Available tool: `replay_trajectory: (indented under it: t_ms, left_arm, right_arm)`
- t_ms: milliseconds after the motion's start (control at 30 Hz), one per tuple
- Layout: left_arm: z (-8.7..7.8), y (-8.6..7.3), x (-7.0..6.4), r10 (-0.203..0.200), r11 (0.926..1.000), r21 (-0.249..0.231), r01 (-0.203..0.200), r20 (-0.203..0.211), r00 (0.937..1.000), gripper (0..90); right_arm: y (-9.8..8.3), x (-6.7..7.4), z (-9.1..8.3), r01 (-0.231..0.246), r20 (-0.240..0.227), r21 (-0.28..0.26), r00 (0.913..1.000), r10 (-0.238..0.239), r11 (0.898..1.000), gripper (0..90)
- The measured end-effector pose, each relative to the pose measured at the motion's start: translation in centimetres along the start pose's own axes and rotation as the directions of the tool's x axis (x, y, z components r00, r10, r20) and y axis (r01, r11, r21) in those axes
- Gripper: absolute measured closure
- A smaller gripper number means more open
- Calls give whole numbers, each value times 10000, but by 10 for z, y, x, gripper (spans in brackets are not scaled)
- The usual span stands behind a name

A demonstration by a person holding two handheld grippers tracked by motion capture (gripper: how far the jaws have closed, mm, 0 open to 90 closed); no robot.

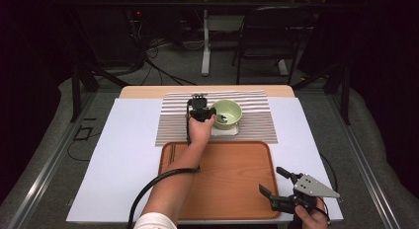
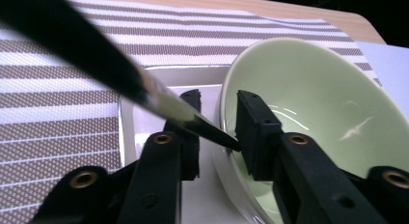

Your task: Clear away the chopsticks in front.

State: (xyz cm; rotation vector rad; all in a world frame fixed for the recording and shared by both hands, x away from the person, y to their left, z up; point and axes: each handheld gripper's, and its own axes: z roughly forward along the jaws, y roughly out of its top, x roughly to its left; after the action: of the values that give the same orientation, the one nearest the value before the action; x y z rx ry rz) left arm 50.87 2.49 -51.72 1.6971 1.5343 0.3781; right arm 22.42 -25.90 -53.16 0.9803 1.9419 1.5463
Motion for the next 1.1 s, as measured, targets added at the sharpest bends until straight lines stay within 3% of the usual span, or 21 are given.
replay_trajectory:
  t_ms: [200,467,800,1100]
  left_arm:
    - [-6,6,3,95,10000,9,-95,154,9998,790]
    - [-9,14,6,133,9999,-49,-132,243,9996,782]
    - [-13,25,17,-357,9992,-157,363,371,9987,829]
    - [-17,41,14,-817,9963,-157,839,1091,9907,883]
  right_arm:
    - [0,0,1,3,-28,0,10000,-3,10000,146]
    - [0,0,1,-9,-33,17,10000,9,10000,146]
    - [0,0,1,-18,-51,49,10000,18,10000,147]
    - [0,-1,2,-14,-56,76,10000,14,10000,146]
